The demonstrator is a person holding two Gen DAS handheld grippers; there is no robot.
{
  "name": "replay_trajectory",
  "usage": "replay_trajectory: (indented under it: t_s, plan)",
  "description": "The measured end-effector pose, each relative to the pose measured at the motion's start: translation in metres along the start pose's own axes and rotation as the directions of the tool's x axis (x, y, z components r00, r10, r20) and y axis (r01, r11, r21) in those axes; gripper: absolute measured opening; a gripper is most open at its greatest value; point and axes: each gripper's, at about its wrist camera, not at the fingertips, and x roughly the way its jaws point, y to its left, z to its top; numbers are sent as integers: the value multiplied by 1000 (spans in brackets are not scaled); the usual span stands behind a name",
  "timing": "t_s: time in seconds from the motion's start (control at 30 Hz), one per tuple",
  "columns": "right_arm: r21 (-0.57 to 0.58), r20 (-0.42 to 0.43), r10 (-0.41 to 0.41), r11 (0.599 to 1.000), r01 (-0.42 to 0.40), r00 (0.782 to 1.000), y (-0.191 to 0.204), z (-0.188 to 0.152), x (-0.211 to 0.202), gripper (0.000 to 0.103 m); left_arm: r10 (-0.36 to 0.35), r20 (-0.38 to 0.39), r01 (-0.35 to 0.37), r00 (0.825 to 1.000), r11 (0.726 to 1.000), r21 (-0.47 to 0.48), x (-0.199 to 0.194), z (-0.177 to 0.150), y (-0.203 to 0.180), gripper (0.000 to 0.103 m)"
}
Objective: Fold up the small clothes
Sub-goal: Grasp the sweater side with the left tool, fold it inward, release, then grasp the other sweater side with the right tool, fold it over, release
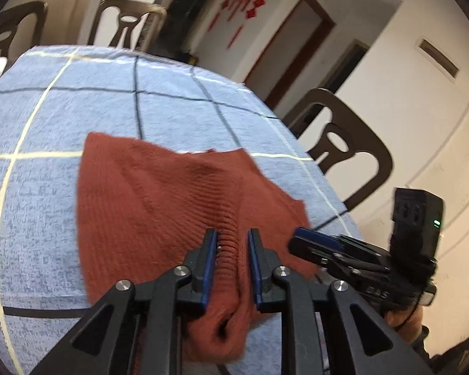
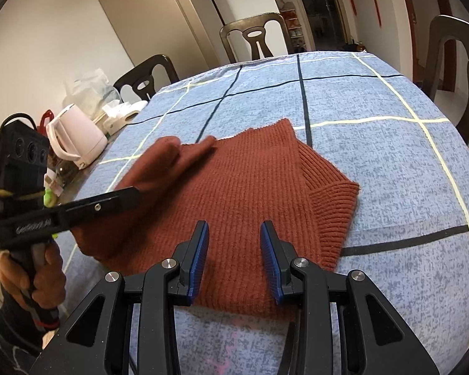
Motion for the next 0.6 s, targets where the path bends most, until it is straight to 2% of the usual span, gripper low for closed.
replay_trajectory:
  t_s: [0.07, 0.13, 0.27, 0.37, 0.4, 0.53, 0.6]
  plan:
    - [12, 3, 25, 1000, -25, 1000, 0, 1, 0, 35, -23, 15, 23, 1000, 1000, -2, -11, 1, 0, 24]
    - [27, 5, 59, 998, -59, 998, 1, 3, 0, 35, -10, 38, 10, 999, 1000, -8, -22, 3, 4, 24]
    - [55, 0, 126, 991, -125, 992, 7, 6, 5, 35, 91, 79, -88, 993, 995, -39, -42, 1, 26, 24]
    - [82, -10, 190, 979, -188, 982, 13, 9, 10, 35, 205, 75, -202, 976, 978, -49, -44, -4, 42, 24]
    - [91, -11, 213, 973, -211, 977, 16, 10, 13, 35, 220, 70, -217, 973, 975, -55, -44, -6, 46, 24]
    - [140, -34, 307, 944, -300, 951, 25, 18, 28, 43, 216, 46, -212, 975, 974, -73, -38, -15, 55, 24]
    - [176, -62, 335, 931, -320, 940, 28, 20, 41, 43, 207, 37, -204, 978, 976, -71, -34, -18, 56, 24]
